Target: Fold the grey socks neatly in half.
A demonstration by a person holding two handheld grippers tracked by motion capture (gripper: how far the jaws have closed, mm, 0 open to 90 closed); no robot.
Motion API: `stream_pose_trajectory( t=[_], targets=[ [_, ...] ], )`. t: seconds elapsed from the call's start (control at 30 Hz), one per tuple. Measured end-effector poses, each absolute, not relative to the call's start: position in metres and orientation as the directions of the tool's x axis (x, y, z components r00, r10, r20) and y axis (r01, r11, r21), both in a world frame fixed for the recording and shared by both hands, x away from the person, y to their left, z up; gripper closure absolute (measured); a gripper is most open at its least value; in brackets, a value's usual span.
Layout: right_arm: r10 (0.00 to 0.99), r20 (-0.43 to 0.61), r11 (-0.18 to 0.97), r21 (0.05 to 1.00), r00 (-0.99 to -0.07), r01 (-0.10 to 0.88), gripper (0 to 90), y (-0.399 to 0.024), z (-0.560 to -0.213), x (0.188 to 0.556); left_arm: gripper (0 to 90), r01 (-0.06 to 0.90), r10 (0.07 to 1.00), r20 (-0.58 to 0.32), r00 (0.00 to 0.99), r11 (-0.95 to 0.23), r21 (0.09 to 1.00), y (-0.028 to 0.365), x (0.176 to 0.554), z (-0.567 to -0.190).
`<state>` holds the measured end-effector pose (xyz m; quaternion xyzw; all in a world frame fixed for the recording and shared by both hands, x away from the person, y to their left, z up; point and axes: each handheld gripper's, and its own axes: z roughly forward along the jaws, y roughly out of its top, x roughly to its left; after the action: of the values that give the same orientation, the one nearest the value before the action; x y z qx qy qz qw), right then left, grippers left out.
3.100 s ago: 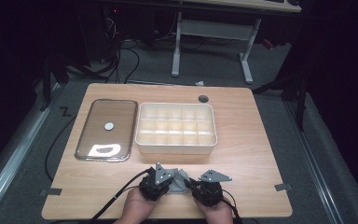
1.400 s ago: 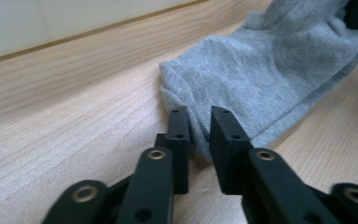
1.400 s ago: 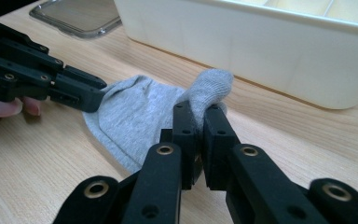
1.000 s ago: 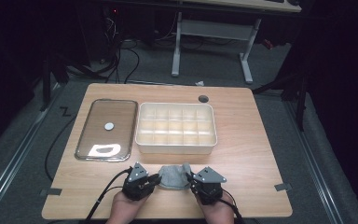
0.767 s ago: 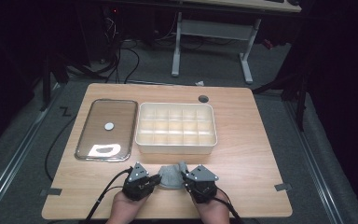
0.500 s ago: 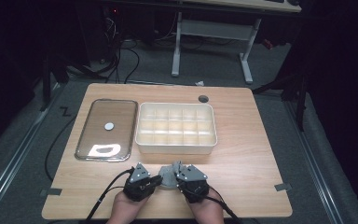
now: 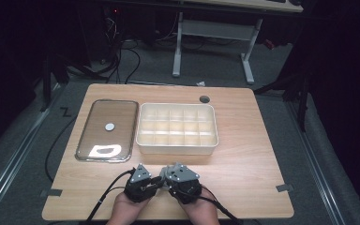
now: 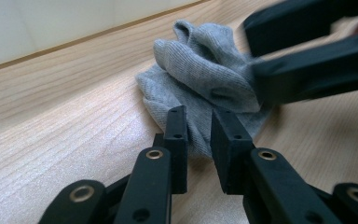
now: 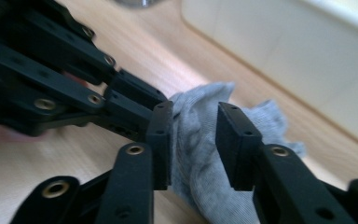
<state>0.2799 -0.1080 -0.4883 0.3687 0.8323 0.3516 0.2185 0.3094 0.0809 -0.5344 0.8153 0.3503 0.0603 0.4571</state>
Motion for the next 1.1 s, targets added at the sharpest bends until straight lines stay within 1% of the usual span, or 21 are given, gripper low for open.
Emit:
stream_pose_trajectory(
  t=[0.13,0.27,0.37,0.4,0.43,0.5,0.53,0.57,0.73,0.97,1.1],
  targets=[
    [0.785,-0.106,0.462,0.757,-0.61,0.463,63.1,-0.117,-0.481,0.274,76.1,0.517,0.626,-0.222,0.747,-0.338,0.786,0.081,0.309,-0.534],
    [0.813,-0.045,0.411,0.751,-0.58,0.517,60.8,-0.124,-0.494,0.278,75.9,0.517,0.626,-0.22,0.748,-0.341,0.785,0.08,0.309,-0.534],
    [0.807,-0.047,0.437,0.718,-0.589,0.541,59.0,-0.119,-0.506,0.285,75.9,0.518,0.626,-0.221,0.747,-0.341,0.785,0.08,0.31,-0.535],
    [0.808,-0.056,0.444,0.713,-0.587,0.543,61.4,-0.118,-0.508,0.287,75.9,0.519,0.626,-0.222,0.748,-0.341,0.784,0.08,0.31,-0.535],
    [0.81,-0.058,0.446,0.707,-0.583,0.549,66.8,-0.118,-0.51,0.289,75.9,0.52,0.623,-0.225,0.749,-0.342,0.783,0.08,0.31,-0.535],
    [0.809,-0.042,0.443,0.7,-0.587,0.561,82.9,-0.117,-0.513,0.292,75.6,0.523,0.622,-0.229,0.748,-0.341,0.781,0.08,0.31,-0.535],
    [0.809,-0.042,0.443,0.7,-0.587,0.561,82.9,-0.117,-0.513,0.292,75.6,0.523,0.622,-0.229,0.748,-0.341,0.781,0.08,0.31,-0.535],
    [0.804,-0.054,0.452,0.702,-0.592,0.55,88.4,-0.115,-0.514,0.292,75.6,0.526,0.62,-0.233,0.749,-0.342,0.779,0.081,0.31,-0.535],
    [0.806,-0.07,0.442,0.731,-0.588,0.52,88.7,-0.112,-0.509,0.289,78.1,0.532,0.618,-0.24,0.749,-0.344,0.774,0.08,0.311,-0.535],
    [0.788,-0.064,0.458,0.726,-0.612,0.513,88.9,-0.103,-0.509,0.296,78.9,0.537,0.616,-0.245,0.749,-0.347,0.769,0.08,0.312,-0.535],
    [0.775,-0.062,0.44,0.767,-0.629,0.467,88.9,-0.096,-0.499,0.292,79.5,0.539,0.615,-0.246,0.749,-0.349,0.767,0.081,0.312,-0.536]
  ],
)
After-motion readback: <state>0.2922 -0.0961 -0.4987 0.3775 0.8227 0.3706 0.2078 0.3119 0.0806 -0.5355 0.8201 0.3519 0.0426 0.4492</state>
